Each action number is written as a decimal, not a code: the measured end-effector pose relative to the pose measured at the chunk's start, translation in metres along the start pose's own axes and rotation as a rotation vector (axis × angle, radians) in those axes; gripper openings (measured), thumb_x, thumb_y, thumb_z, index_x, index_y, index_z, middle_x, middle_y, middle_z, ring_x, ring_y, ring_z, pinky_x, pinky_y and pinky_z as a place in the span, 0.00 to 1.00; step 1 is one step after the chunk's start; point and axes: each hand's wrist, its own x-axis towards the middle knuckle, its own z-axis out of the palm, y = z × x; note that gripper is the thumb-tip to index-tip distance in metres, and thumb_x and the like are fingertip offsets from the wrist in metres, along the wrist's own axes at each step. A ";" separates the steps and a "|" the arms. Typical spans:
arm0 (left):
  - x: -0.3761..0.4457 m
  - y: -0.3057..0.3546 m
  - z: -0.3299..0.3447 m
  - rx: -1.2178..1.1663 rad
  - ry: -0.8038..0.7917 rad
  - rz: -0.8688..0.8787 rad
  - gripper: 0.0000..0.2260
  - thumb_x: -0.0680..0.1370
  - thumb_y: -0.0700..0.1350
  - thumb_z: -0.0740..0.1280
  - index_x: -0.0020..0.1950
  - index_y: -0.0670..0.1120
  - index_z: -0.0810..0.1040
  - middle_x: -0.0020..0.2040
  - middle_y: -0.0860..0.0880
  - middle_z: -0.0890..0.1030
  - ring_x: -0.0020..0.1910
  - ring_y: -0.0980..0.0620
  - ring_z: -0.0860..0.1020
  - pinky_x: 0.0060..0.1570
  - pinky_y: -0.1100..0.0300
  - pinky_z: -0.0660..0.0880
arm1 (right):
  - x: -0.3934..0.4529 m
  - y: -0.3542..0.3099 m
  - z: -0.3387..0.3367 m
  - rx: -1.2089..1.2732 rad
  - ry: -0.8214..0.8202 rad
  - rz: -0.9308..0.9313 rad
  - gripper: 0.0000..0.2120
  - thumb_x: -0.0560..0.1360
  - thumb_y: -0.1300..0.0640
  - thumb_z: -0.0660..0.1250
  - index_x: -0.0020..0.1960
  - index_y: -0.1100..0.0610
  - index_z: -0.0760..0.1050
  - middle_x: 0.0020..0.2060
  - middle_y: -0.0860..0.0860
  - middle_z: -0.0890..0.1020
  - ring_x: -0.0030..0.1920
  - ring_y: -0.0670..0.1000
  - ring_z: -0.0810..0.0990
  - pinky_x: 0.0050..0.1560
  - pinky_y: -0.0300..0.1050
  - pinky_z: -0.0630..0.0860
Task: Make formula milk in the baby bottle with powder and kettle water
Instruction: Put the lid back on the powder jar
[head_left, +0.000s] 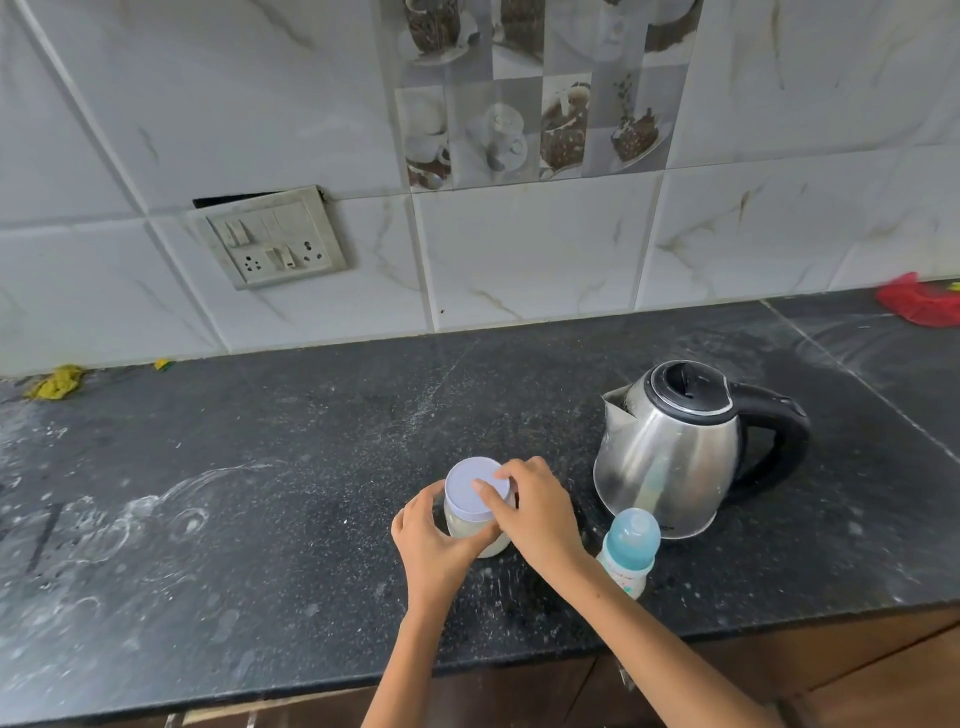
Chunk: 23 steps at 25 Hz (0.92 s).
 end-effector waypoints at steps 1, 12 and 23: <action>0.000 -0.001 0.000 0.000 -0.001 -0.014 0.29 0.56 0.65 0.73 0.54 0.61 0.71 0.52 0.67 0.73 0.56 0.76 0.61 0.64 0.48 0.66 | 0.000 0.005 0.000 0.003 0.061 -0.007 0.15 0.74 0.42 0.67 0.52 0.53 0.77 0.52 0.49 0.76 0.51 0.49 0.79 0.51 0.45 0.76; 0.003 -0.001 0.002 0.022 0.005 0.040 0.25 0.57 0.60 0.68 0.53 0.58 0.72 0.49 0.66 0.74 0.55 0.79 0.62 0.63 0.43 0.67 | 0.007 0.012 0.006 0.146 -0.172 -0.146 0.29 0.72 0.47 0.72 0.69 0.55 0.69 0.69 0.50 0.67 0.69 0.51 0.67 0.68 0.45 0.68; 0.005 -0.013 0.009 -0.074 -0.054 -0.032 0.24 0.63 0.50 0.72 0.57 0.57 0.70 0.52 0.55 0.80 0.52 0.48 0.77 0.51 0.44 0.76 | 0.018 -0.005 0.042 -0.173 -0.027 -0.249 0.30 0.76 0.47 0.67 0.72 0.60 0.65 0.69 0.56 0.69 0.70 0.56 0.65 0.70 0.50 0.65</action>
